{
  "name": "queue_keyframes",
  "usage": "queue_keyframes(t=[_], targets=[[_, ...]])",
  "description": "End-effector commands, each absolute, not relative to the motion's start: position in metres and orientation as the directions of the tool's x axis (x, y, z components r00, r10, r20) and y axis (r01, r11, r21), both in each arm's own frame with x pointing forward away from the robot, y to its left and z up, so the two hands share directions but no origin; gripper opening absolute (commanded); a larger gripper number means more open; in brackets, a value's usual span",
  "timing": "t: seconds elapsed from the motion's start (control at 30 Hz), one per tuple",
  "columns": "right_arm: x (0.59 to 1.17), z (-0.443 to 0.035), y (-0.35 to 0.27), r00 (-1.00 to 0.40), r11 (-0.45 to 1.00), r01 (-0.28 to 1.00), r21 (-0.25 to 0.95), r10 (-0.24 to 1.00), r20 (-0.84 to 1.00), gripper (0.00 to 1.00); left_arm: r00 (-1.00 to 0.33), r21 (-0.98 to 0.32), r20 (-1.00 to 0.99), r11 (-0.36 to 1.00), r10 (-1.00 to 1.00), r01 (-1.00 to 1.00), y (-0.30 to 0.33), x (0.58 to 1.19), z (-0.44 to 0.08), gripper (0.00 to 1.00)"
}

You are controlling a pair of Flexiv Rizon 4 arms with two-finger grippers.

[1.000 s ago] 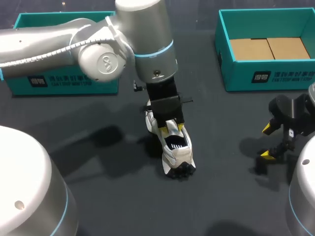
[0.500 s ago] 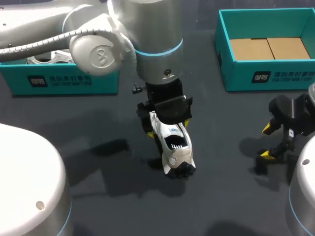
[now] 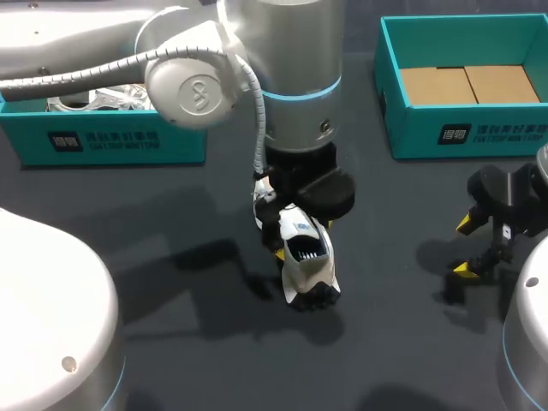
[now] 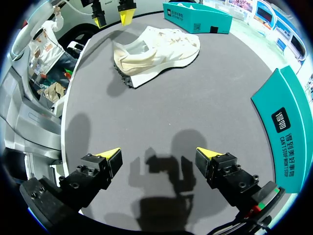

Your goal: Take the shoe out of the shoebox, open the shoe tongue, remove and reinsert the insole, then place the shoe into the shoebox

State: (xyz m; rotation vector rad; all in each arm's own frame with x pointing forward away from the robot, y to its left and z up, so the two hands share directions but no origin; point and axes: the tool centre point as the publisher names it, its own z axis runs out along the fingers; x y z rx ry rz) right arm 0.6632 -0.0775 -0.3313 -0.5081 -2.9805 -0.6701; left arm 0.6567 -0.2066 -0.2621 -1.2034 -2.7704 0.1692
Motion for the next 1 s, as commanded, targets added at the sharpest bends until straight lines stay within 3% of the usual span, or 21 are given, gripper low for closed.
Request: queue_keyframes(t=[0.03,0.17,0.3,1.0], targets=[[0.662,-0.332,-0.077,-0.945,0.853,0.326,0.407,0.308,0.112,1.00,-0.871,-0.140,0.126,0.878,0.474,0.457,-0.207,0.657,-0.262,1.00],[0.662,-0.332,-0.077,-0.945,0.853,0.326,0.407,0.308,0.112,1.00,-0.943,-0.158,0.122,0.944,0.309,0.289,-0.208,0.648,-0.272,1.00],[0.662,-0.332,-0.077,-0.945,0.853,0.326,0.407,0.308,0.112,1.00,-0.991,-0.097,0.054,0.988,0.124,0.119,-0.207,0.640,-0.273,1.00],[0.662,-0.332,-0.077,-0.945,0.853,0.326,0.407,0.308,0.112,1.00,-0.999,-0.126,-0.001,0.991,0.034,0.034,-0.221,0.623,-0.311,1.00]])
